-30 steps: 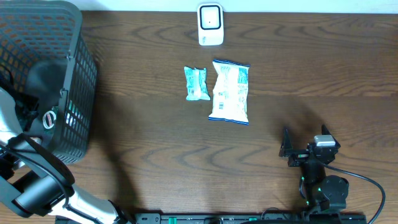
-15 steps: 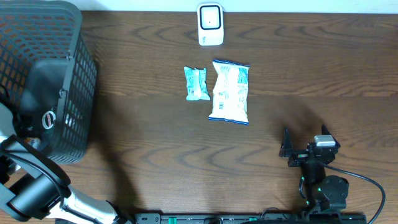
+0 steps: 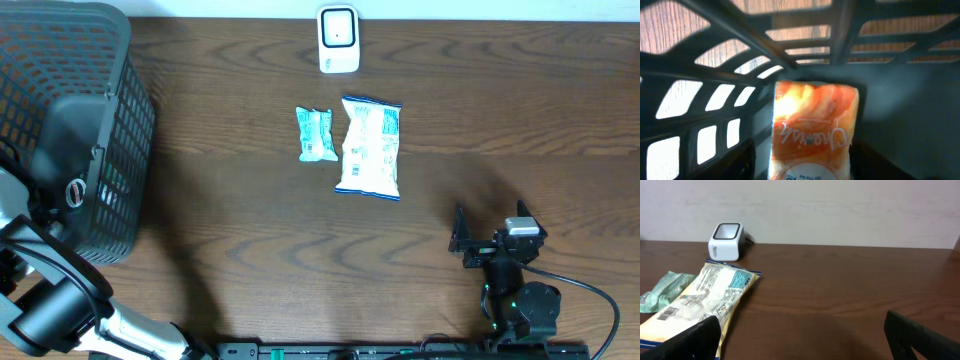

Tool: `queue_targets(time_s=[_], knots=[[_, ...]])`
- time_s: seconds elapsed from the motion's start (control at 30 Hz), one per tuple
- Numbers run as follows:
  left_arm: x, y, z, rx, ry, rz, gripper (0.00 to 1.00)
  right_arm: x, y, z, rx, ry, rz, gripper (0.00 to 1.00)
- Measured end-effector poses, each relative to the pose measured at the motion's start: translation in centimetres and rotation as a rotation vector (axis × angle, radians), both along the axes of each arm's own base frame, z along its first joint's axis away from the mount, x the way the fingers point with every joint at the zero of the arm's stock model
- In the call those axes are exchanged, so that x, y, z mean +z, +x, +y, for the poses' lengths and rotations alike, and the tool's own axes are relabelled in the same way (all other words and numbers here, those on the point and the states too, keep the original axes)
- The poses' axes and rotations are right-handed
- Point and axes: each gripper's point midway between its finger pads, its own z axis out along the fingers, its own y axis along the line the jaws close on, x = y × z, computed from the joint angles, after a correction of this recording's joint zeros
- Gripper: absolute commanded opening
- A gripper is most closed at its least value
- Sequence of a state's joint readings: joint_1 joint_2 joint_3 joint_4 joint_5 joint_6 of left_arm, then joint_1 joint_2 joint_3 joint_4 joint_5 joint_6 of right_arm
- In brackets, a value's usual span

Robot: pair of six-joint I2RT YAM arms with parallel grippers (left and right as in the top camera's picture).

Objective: Scan the item barcode
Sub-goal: 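Reach into the basket and grasp the orange package with the left gripper, then carry the orange package past the scanner and set it left of the green package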

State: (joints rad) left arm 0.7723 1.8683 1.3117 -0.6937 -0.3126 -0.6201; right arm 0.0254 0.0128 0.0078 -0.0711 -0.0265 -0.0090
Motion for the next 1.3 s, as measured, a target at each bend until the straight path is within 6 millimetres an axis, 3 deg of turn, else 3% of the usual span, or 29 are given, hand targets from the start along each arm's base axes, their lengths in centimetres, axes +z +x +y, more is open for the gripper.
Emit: queue_targets(time_s=[0.13, 0.2, 0.23, 0.27, 0.5, 0.57, 0.67, 0.77, 0.9, 1.0, 1.1, 1.2, 1.3], knots=[[-1.2, -0.5, -0.5, 0.001, -0.016, 0.016, 0.55, 0.0, 0.0, 0.0, 0.000, 0.000, 0.000, 0.99], [-1.6, -0.7, -0.6, 0.000, -0.022, 0.022, 0.34, 0.0, 0.0, 0.0, 0.000, 0.000, 0.000, 0.99], [-1.6, -0.7, -0.6, 0.001, -0.021, 0.021, 0.14, 0.0, 0.0, 0.0, 0.000, 0.000, 0.000, 0.99], [-1.6, -0.7, -0.6, 0.000, -0.022, 0.022, 0.08, 0.0, 0.0, 0.0, 0.000, 0.000, 0.000, 0.99], [-1.4, -1.0, -1.4, -0.009, -0.057, 0.026, 0.07, 0.0, 0.0, 0.0, 0.000, 0.000, 0.000, 0.99], [-0.5, -0.4, -2.0, -0.020, -0.079, -0.031, 0.08, 0.0, 0.0, 0.0, 0.000, 0.000, 0.000, 0.99], [3.7, 0.8, -2.4, -0.006, -0.035, -0.181, 0.07, 0.0, 0.0, 0.0, 0.000, 0.000, 0.000, 0.99], [10.4, 1.3, -2.7, 0.030, 0.077, -0.370, 0.07, 0.0, 0.0, 0.0, 0.000, 0.000, 0.000, 0.99], [21.1, 0.8, -4.4, 0.018, 0.257, -0.672, 0.07, 0.0, 0.0, 0.0, 0.000, 0.000, 0.000, 0.99], [27.0, 0.6, -7.7, -0.070, 0.301, -0.871, 0.07, 0.0, 0.0, 0.0, 0.000, 0.000, 0.000, 0.99], [30.7, 3.4, -13.3, -0.280, 0.221, -1.054, 0.07, 0.0, 0.0, 0.0, 0.000, 0.000, 0.000, 0.99], [30.7, 6.9, -20.1, -0.526, 0.070, -1.092, 0.07, 0.0, 0.0, 0.0, 0.000, 0.000, 0.000, 0.99], [29.0, 10.1, -27.9, -0.846, -0.062, -1.037, 0.07, 0.0, 0.0, 0.0, 0.000, 0.000, 0.000, 0.99]])
